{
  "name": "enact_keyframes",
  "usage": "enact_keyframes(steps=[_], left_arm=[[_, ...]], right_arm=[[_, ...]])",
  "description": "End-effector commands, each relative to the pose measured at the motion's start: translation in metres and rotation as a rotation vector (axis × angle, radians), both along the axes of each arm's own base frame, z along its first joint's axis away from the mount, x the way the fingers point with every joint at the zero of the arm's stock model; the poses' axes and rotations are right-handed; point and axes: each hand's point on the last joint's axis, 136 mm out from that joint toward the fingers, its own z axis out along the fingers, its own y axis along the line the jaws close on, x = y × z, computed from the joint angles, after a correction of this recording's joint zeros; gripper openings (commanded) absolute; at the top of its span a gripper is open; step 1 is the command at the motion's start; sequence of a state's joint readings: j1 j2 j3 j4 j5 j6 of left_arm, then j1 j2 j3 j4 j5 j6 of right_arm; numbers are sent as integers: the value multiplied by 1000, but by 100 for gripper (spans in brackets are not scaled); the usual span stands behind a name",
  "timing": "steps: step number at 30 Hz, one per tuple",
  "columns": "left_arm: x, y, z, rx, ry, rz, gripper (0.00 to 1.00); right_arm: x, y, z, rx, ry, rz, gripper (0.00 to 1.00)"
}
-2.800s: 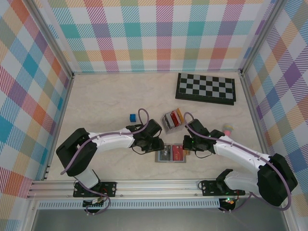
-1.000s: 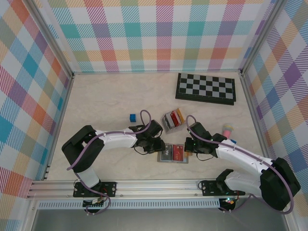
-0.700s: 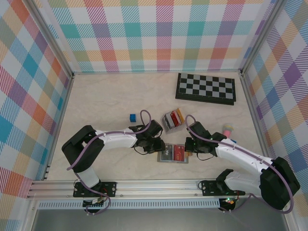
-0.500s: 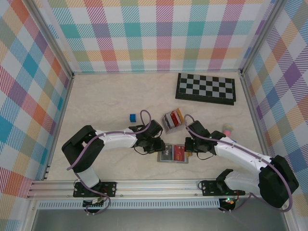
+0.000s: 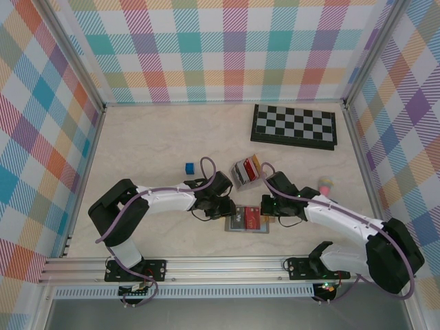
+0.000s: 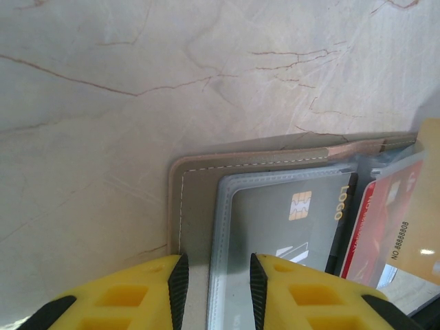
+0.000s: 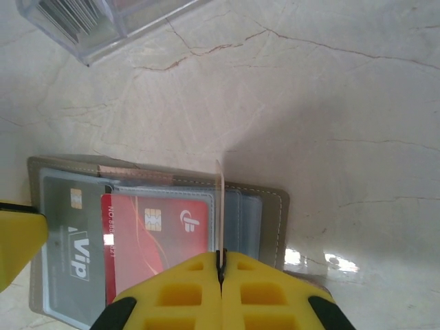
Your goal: Put the credit cards into the card holder
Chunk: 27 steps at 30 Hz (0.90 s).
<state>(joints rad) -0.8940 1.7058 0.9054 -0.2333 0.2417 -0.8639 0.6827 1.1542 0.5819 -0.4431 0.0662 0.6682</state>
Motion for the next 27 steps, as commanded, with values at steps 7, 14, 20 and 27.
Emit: enact_keyframes(steps=[7, 14, 20, 27], left_arm=[[-8, 9, -18, 48, 47, 4, 32], [-7, 8, -15, 39, 39, 5, 32], [-2, 17, -4, 46, -11, 44, 32], [5, 62, 22, 139, -130, 183, 42]], right_arm=[[-12, 7, 15, 221, -85, -54, 7], [-11, 25, 41, 366, -129, -14, 9], [-5, 50, 52, 419, -86, 45, 9], [2, 71, 45, 430, -24, 80, 9]])
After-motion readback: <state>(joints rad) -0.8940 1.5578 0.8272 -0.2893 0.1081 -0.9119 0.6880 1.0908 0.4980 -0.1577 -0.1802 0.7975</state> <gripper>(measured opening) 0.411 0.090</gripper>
